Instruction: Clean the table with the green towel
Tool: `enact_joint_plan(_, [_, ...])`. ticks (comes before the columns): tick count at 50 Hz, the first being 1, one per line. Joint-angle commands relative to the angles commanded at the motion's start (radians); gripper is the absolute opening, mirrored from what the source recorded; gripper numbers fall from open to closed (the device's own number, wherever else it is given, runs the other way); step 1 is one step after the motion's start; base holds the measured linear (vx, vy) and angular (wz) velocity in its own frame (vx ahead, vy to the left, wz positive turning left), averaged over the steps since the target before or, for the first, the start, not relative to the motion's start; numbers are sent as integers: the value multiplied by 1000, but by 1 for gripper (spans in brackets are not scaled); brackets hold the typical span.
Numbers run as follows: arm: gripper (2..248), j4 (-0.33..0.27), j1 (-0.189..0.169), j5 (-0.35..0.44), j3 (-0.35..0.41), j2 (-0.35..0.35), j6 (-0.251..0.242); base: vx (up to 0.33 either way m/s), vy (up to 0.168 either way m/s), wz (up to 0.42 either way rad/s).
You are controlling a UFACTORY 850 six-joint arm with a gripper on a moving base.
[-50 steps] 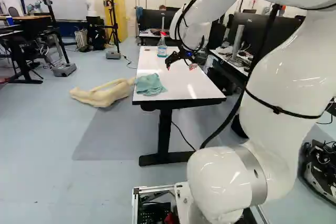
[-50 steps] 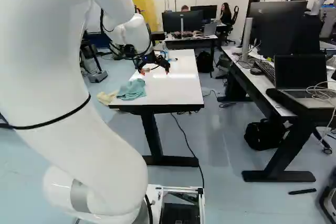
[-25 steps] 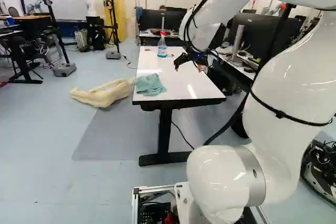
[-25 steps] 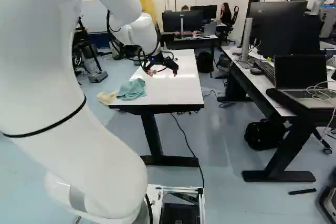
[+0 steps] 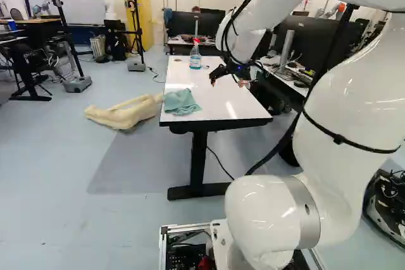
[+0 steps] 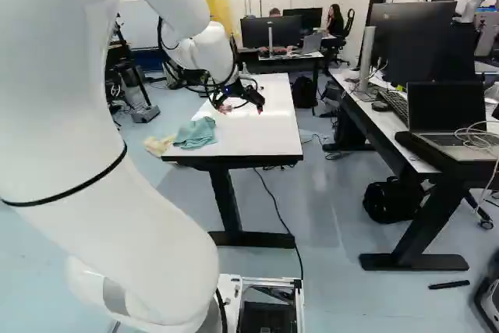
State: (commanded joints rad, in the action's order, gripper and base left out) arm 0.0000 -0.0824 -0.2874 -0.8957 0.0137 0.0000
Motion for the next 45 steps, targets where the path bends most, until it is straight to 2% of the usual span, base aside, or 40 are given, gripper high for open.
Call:
enact_joint_plan(23, [247,0,7,101,70,-25,0,0,0,0])
enact_joint_plan(45, [247,0,18,254,177,-64,0,0,0,0])
